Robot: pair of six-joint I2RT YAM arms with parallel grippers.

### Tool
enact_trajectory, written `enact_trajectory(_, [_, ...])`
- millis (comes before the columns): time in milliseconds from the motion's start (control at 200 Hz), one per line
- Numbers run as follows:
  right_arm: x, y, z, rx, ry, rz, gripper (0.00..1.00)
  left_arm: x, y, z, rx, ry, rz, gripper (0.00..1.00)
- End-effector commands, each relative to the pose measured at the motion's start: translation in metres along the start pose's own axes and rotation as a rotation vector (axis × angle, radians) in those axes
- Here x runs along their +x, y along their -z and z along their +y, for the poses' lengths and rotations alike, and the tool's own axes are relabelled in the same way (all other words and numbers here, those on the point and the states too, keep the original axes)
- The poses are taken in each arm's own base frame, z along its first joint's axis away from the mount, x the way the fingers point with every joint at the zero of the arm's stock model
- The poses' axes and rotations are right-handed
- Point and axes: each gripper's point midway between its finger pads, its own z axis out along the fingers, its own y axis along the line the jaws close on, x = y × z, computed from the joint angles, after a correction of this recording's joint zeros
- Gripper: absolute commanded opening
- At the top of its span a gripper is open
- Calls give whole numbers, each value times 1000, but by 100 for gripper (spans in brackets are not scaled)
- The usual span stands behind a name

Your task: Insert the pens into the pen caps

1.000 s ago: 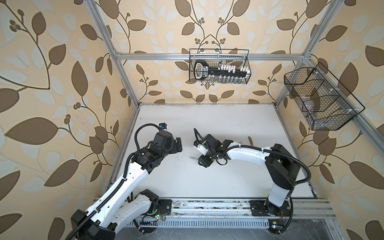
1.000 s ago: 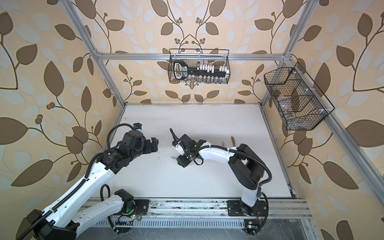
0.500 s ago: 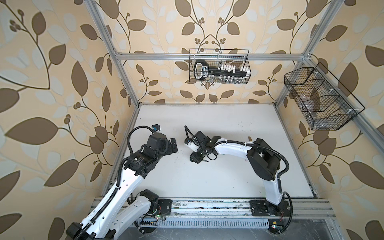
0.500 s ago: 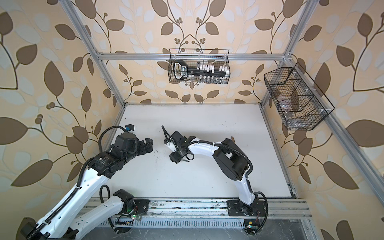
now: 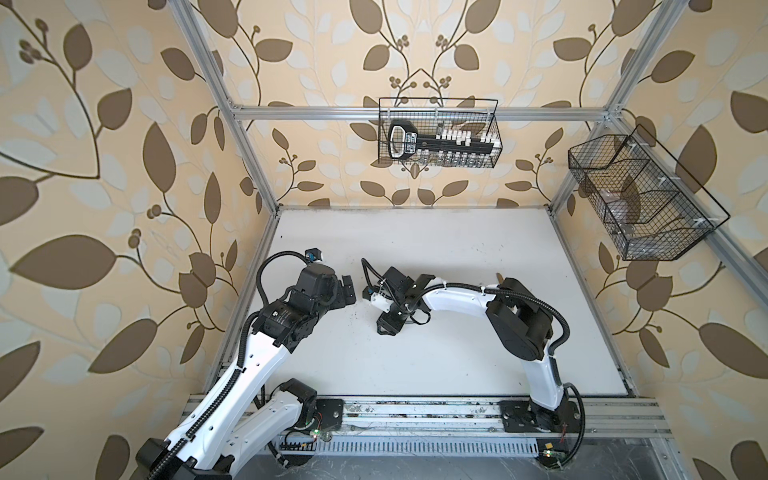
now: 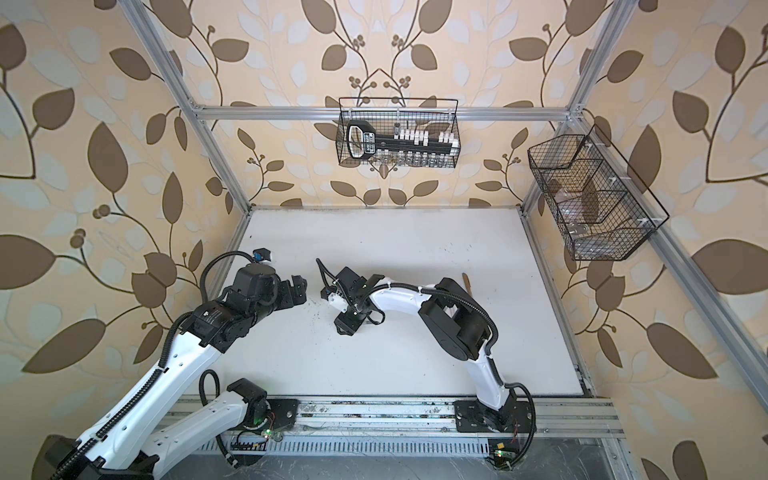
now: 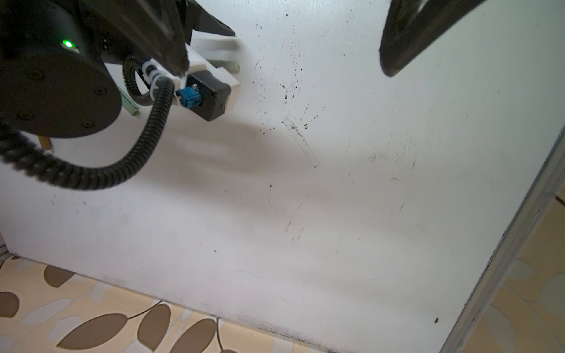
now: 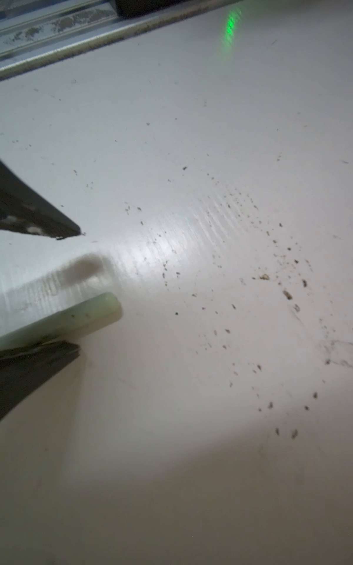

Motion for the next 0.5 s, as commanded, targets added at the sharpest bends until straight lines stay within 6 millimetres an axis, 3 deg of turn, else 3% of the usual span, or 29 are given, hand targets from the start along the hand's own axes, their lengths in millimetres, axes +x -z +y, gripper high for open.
enact_trajectory(0, [30,-2,11,-37,24,87,52,-2,-5,3,-11,15,-9,99])
enact_trajectory(115, [32,11,14,-29,2,59,51,3,-11,4,-20,10,5,99])
enact_trajectory(350, [14,59,28,-45,-154,-96,45,16,-29,-2,1,6,55,99])
enact_trajectory(375, [26,58,29,-42,-183,-75,44,17,-31,-2,1,5,59,99])
enact_trajectory(440, [34,70,26,-6,-282,-80,43,21,-35,-2,0,2,71,99])
enact_trajectory(495, [45,82,19,58,-414,-72,48,22,-37,-3,1,0,76,99])
